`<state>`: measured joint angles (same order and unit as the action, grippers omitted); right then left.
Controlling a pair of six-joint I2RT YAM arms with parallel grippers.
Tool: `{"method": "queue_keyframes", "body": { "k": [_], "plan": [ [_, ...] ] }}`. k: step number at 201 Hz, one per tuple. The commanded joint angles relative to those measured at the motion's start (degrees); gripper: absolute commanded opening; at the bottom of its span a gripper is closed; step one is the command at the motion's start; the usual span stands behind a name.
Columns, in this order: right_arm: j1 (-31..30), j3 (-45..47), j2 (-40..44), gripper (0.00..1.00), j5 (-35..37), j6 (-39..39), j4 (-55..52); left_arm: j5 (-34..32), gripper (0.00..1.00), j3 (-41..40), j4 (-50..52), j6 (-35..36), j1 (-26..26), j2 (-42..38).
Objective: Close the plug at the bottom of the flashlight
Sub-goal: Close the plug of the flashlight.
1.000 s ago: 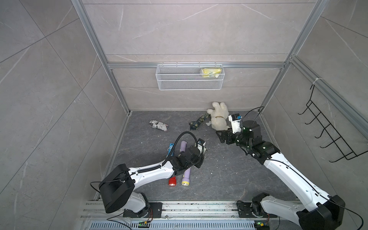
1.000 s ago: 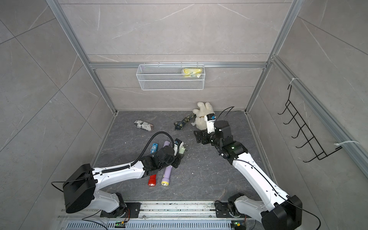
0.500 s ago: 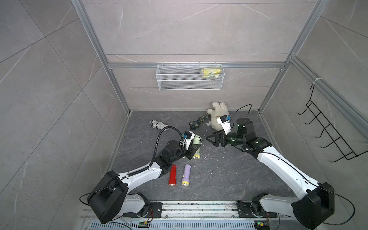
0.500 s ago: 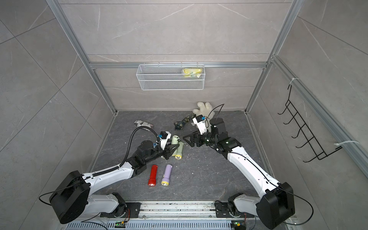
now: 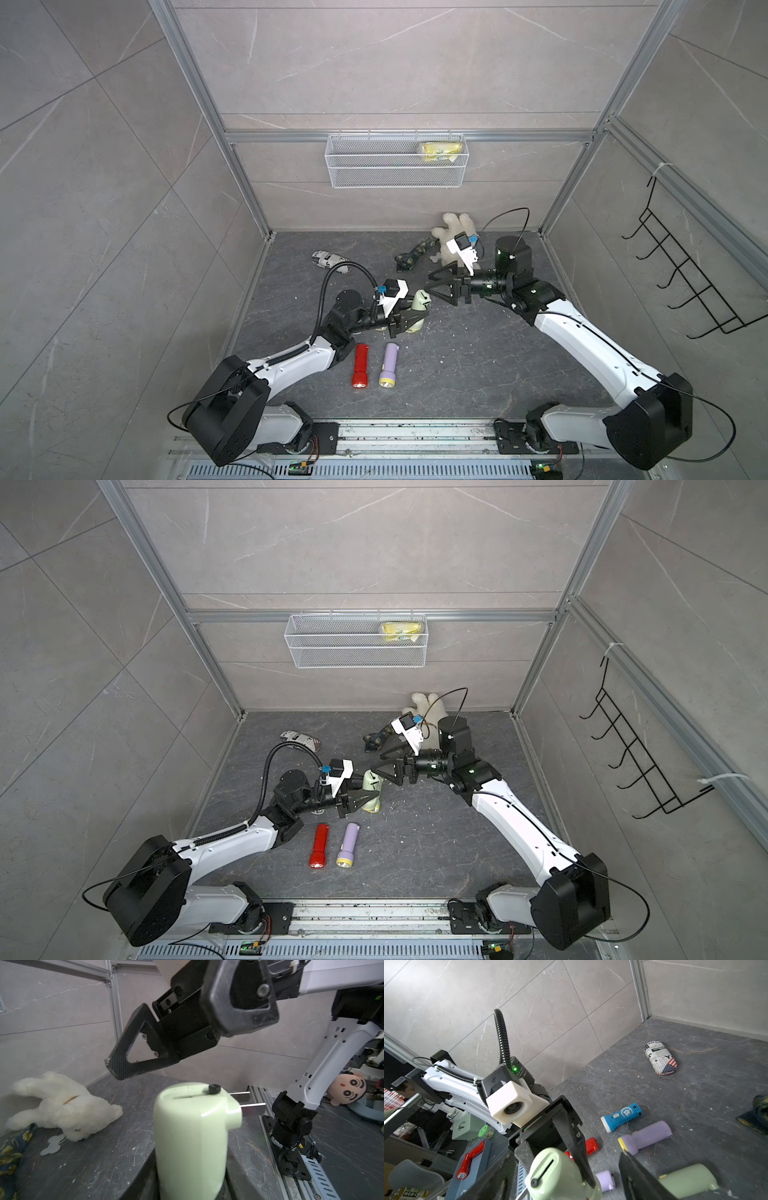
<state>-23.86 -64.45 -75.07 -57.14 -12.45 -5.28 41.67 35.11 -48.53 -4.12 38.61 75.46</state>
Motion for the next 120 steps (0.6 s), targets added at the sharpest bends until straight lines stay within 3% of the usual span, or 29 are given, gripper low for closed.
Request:
{"method": "queue_keyframes", "body": {
  "k": [1,54,120],
  "plan": [
    [0.1,-2.0,-0.8,0.8,-5.4,-0.5,0.8,4.9,0.0,2.7,-4.9,1.1,-0.1,-1.8],
    [-1.0,-2.5,-0.5,0.78,-6.1,3.4,-5.1,4.2,0.0,3.4,-0.4,3.2,-0.2,-4.3],
    [-1.9,-1.4,-1.1,0.72,-5.3,3.8,-5.1,4.0,0.0,4.8,1.3,3.2,-0.2,-3.7]
  ]
}}
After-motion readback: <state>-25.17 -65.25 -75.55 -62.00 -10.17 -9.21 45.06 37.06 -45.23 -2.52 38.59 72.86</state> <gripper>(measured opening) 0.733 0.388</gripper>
